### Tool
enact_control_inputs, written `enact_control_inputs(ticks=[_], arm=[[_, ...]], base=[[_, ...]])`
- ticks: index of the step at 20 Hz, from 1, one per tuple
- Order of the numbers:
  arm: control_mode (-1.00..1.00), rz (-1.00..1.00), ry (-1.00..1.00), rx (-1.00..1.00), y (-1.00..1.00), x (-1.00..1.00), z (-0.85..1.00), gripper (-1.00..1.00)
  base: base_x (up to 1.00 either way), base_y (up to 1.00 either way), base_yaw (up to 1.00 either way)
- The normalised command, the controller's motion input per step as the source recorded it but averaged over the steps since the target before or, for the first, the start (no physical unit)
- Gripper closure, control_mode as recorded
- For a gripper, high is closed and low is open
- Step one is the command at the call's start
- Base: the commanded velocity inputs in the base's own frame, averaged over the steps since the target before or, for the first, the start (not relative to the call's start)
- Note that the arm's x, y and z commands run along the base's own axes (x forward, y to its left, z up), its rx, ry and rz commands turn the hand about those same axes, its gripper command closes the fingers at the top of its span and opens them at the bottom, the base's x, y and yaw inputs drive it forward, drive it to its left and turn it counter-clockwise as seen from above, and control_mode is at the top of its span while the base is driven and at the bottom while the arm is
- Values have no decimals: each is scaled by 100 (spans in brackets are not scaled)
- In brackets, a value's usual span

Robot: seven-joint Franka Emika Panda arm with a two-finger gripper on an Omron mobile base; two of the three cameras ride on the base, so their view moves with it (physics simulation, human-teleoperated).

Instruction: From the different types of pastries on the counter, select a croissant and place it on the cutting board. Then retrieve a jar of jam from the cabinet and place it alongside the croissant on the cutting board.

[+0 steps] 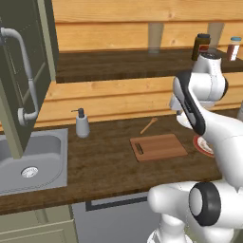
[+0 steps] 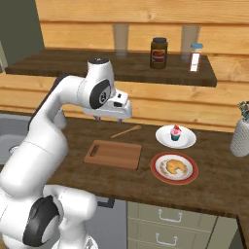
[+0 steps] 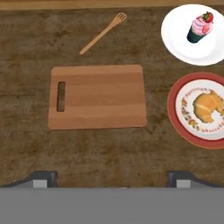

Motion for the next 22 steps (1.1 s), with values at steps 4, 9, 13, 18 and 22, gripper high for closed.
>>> enact_control_inputs(ticks=[4,9,13,18,22], arm=[[-100,-8,8,0,-99,0,-23,-100],[-100,-28,10,0,-81,-1,-43,-100],[-100,-30,1,0,-60,0,-50,-100],[-100,-26,3,0,-51,0,-35,-100],[-100,-11,4,0,-39,0,-31,-100]], base=[[0,0,0],[0,0,0],[0,0,0],[0,0,0],[0,0,0]])
